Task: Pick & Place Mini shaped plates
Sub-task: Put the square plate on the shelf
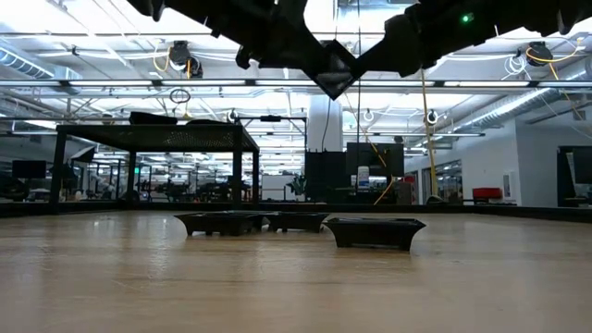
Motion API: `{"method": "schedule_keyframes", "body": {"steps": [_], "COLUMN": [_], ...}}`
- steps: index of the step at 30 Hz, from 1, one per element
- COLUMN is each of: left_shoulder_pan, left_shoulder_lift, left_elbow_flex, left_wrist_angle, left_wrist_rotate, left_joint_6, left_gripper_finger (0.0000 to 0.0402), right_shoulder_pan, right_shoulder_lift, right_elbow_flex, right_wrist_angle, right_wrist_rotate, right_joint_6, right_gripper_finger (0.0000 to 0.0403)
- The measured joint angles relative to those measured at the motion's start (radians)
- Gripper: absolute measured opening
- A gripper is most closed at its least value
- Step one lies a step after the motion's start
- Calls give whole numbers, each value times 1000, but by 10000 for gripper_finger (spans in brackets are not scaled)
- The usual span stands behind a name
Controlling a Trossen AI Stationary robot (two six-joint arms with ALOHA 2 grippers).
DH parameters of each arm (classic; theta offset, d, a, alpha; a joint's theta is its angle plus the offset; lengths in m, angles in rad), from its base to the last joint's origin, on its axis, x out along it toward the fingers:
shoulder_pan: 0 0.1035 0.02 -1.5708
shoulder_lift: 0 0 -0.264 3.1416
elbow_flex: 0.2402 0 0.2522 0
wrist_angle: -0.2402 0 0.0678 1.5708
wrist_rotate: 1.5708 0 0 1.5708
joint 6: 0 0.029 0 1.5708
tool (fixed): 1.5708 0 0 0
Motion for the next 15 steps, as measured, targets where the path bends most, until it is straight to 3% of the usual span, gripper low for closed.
{"method": "schedule_keyframes", "body": {"steps": [4,10,15], "left_shoulder_pan": [-1,-2,-11], "left_shoulder_lift": [0,0,-31], "left_elbow_flex": [0,0,-2], "left_wrist_angle": [0,-2,-35], "left_wrist_rotate": [1,4,-21], "left_joint_6": [0,-3,-33], "left_gripper_finger": [129,19,14], "right_shoulder_pan": [0,0,29], "right_shoulder_lift": [0,0,-1], "right_elbow_flex": [0,0,0], "right_wrist_angle": [1,7,28], "right_wrist_rotate": [0,-38,-53], "right_joint_6": [-4,-22,-19], "right_gripper_finger": [0,13,91]}}
